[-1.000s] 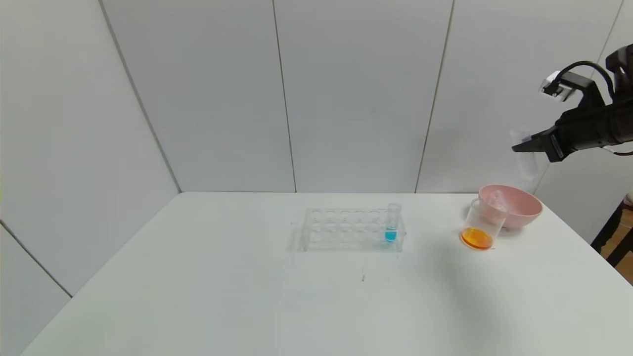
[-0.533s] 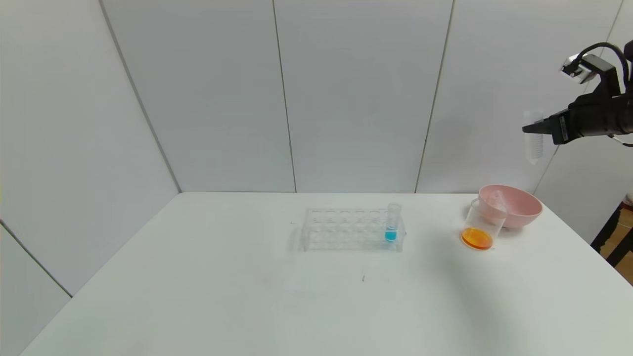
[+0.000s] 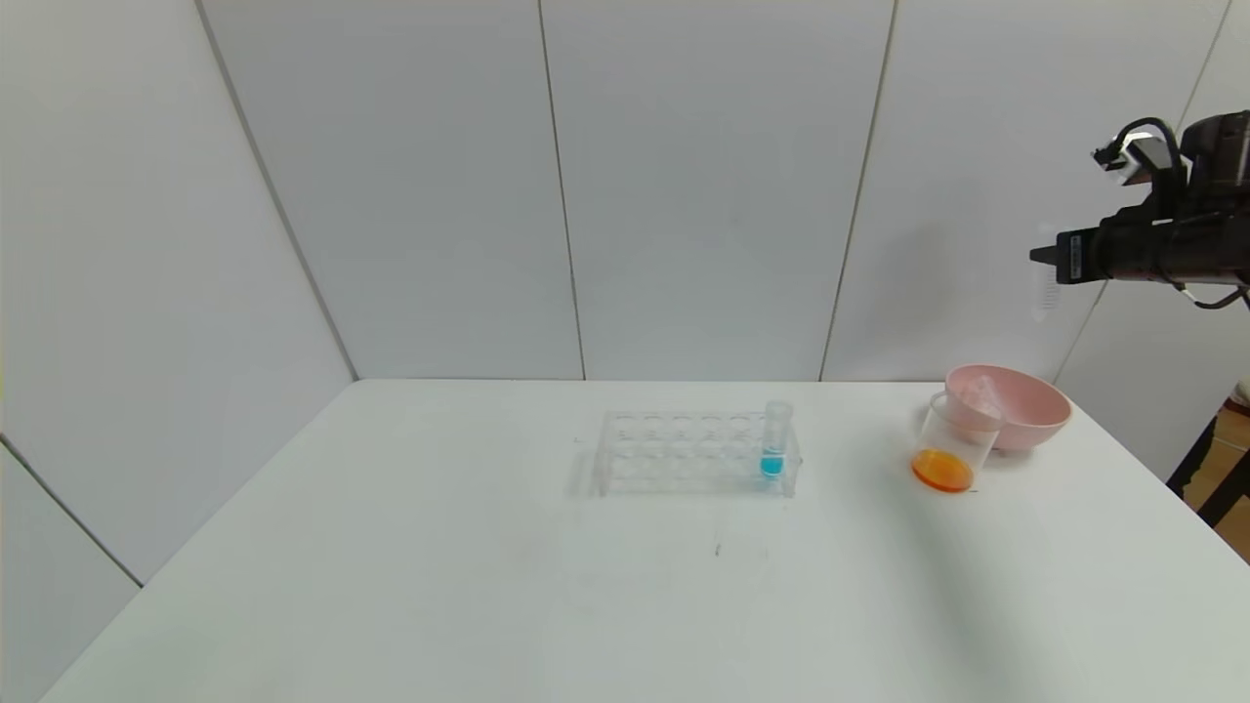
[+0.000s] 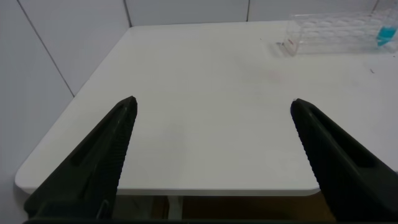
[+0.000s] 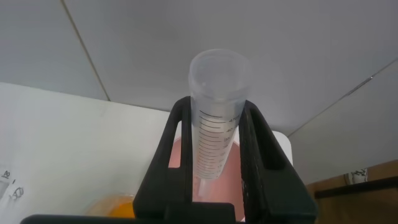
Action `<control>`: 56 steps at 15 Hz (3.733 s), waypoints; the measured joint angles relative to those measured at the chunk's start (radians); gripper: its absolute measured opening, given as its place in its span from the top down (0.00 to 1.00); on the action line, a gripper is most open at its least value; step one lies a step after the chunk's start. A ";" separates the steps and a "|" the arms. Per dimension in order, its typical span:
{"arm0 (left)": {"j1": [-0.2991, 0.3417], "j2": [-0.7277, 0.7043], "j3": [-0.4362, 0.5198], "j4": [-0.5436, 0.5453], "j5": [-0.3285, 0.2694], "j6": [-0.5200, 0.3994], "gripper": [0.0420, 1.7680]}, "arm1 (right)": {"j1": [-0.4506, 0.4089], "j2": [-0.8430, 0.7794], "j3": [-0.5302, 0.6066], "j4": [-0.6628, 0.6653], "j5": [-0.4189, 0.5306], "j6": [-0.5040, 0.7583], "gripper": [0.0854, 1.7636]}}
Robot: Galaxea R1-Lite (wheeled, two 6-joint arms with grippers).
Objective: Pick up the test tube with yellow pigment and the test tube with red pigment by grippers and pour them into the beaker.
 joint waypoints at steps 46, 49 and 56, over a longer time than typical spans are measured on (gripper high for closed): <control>0.000 0.000 0.000 0.000 0.000 0.000 0.00 | -0.011 0.136 0.280 -0.257 -0.076 0.037 0.12; 0.000 0.000 0.000 0.000 0.000 0.000 0.00 | -0.006 0.111 0.278 -0.243 -0.075 0.039 0.10; 0.000 0.000 0.000 0.000 0.000 0.002 0.00 | 0.007 -0.004 0.280 -0.183 -0.071 0.054 0.06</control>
